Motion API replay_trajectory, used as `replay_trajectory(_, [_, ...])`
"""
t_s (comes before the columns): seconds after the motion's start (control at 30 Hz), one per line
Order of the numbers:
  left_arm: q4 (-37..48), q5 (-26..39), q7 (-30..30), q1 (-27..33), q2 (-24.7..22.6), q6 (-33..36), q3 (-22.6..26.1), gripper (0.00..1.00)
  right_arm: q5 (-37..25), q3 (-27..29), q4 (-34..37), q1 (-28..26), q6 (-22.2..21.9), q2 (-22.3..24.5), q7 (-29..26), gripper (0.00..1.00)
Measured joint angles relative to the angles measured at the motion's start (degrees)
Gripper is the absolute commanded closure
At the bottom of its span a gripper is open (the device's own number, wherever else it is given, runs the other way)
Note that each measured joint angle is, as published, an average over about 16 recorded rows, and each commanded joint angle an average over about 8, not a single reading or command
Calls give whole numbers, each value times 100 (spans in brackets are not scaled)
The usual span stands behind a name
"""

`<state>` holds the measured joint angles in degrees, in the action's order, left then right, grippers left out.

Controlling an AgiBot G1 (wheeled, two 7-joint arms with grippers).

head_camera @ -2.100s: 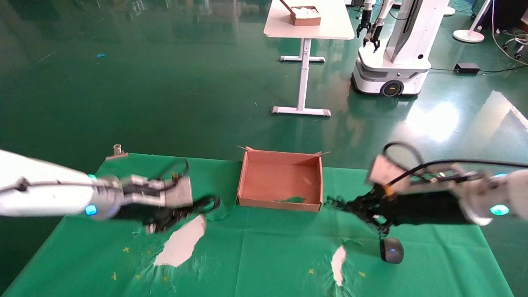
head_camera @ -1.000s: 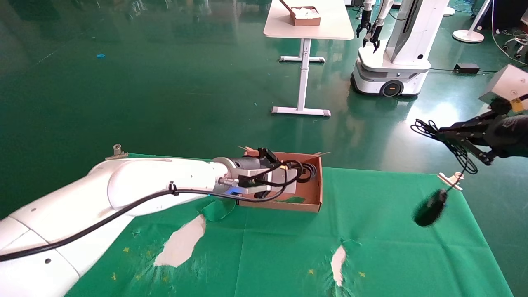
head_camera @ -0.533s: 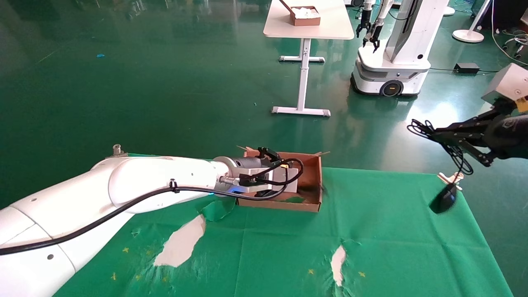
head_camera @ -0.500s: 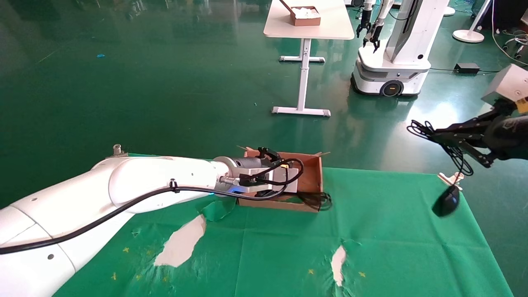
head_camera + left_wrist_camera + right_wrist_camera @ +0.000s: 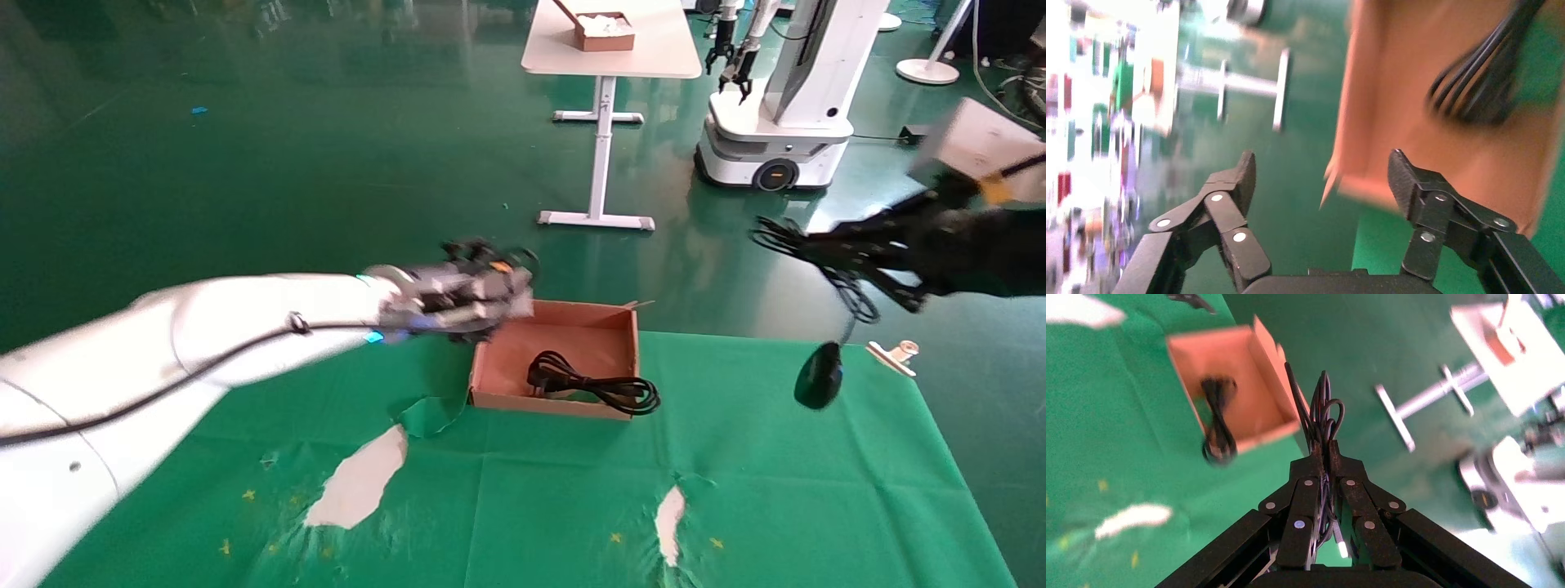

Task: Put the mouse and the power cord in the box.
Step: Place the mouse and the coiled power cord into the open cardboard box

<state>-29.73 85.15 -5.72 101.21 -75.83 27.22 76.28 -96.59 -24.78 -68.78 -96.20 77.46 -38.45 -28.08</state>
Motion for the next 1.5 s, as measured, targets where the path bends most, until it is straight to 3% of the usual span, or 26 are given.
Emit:
replay_trajectory(0.2, [285,-178,-81,239,457,145,-99,0,-48,-184,459,-130,-252,-772,563,100])
replay_trajectory(0.47, [114,-225,-45,377,986,388,-130,0,-365,-615,1429,-266,-766,-2156,1500,100])
replay_trajectory(0.7, [-123,-110,186,376,1119,372,-55,0,-754,-1018,2531,-349,-1281,-3241,2200,100])
replay_trajectory(0.9, [-269,-6,376,376,1175,333,9,0,-992,-1274,3398,-399,-1713,-3744,2562,99])
replay_trajectory(0.93, [-290,8,403,376,1184,329,18,0,-1012,-1303,3522,-403,-1785,-3797,2598,90])
replay_trajectory(1.17, [-387,78,528,380,1225,306,63,0,-1040,-1419,4048,-407,-2147,-3955,2710,4])
replay_trajectory(1.2, [-394,83,537,380,1229,304,66,0,-1035,-1426,4077,-403,-2179,-3960,2717,0])
replay_trajectory(1.5, [-406,94,552,381,1234,299,72,0,-1015,-1437,4116,-392,-2239,-3962,2726,0])
